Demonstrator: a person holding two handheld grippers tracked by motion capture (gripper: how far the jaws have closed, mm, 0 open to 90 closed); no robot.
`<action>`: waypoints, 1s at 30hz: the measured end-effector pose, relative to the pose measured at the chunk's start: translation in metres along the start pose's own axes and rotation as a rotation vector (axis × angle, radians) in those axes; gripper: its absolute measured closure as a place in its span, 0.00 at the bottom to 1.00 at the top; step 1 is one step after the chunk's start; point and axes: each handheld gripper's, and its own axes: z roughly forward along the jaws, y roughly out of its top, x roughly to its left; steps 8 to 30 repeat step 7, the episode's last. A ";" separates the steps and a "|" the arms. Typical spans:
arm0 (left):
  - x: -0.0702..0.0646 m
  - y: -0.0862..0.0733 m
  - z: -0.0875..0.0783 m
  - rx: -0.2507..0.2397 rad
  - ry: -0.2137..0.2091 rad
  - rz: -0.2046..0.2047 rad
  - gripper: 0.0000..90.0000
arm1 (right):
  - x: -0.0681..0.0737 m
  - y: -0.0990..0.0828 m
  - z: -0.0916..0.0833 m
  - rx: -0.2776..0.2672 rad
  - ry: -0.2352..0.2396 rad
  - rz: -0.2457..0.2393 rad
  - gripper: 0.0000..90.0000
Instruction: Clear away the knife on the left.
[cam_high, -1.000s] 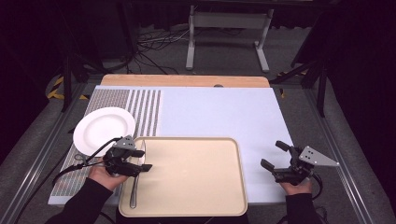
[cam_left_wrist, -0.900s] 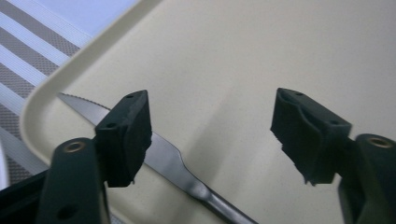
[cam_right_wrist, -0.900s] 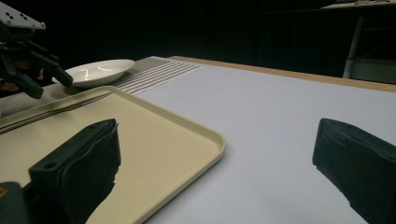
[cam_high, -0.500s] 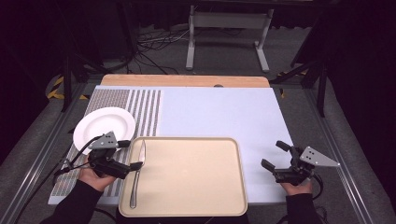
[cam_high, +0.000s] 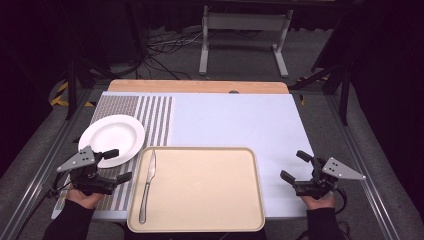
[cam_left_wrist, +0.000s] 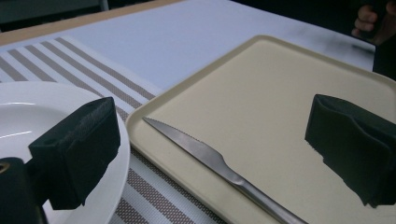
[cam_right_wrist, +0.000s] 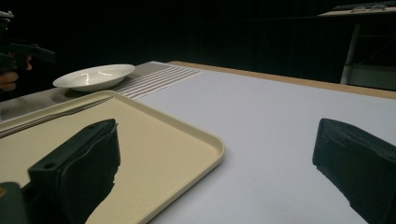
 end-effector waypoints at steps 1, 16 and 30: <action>0.001 -0.002 -0.002 -0.020 0.007 0.001 0.04 | 0.000 0.000 0.000 -0.003 0.000 -0.001 0.02; 0.009 -0.011 -0.012 -0.108 0.035 -0.037 0.04 | 0.001 0.000 0.000 -0.003 0.003 -0.002 0.02; 0.009 -0.011 -0.012 -0.108 0.035 -0.037 0.04 | 0.001 0.000 0.000 -0.003 0.003 -0.002 0.02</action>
